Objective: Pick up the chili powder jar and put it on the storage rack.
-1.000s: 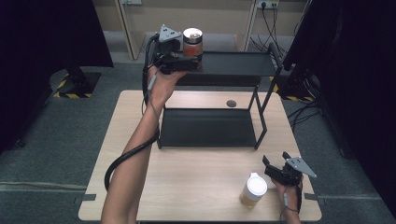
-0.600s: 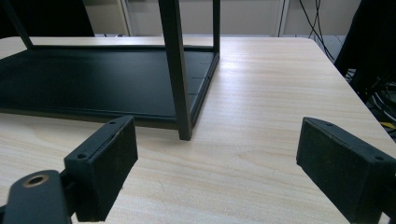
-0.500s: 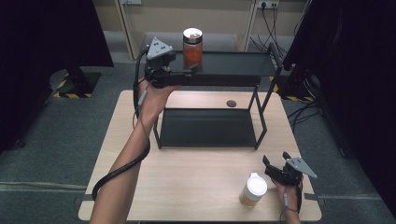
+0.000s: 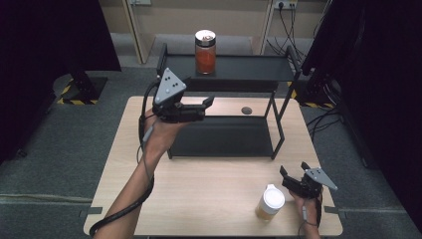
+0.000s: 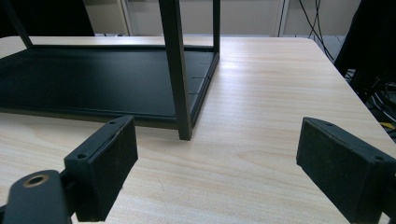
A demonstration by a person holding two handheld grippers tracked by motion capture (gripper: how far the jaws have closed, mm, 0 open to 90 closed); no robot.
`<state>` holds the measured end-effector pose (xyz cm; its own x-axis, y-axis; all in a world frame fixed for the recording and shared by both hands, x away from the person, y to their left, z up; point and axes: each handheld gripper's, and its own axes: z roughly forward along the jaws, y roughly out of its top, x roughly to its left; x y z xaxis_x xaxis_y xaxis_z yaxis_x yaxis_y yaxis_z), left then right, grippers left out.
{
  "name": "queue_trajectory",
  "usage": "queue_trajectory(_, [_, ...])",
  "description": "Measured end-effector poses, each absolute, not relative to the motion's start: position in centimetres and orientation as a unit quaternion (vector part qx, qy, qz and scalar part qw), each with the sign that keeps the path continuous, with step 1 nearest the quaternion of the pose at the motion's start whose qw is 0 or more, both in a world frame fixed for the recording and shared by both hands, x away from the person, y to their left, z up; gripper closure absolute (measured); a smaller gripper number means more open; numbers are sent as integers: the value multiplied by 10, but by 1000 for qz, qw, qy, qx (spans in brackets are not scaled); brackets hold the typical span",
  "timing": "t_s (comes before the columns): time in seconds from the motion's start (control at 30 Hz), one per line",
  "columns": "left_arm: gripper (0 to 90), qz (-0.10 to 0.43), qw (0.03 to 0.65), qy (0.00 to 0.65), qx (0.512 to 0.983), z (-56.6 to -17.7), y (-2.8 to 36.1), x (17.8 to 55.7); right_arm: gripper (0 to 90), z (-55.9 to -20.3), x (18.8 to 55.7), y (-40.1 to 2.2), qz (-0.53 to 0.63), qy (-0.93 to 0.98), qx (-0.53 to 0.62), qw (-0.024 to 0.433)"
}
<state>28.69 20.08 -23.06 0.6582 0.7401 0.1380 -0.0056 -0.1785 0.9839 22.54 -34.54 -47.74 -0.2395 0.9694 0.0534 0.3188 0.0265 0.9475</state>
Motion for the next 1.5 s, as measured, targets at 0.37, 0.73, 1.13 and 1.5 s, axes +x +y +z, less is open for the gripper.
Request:
queue_trajectory(0.37, [122,303,593,262,699,-275,208,262,126,-478,225,-346,475,628,512,344])
queue_trajectory(0.73, [115,288,608,279,686,-322,225,242,126,-478,225,-345,475,627,512,344])
queue_trajectory(1.13, [116,280,599,306,685,-356,235,228,126,-478,224,-345,474,628,512,346])
queue_trajectory(1.5, [116,262,608,327,674,-390,246,222,126,-478,224,-344,474,628,512,346])
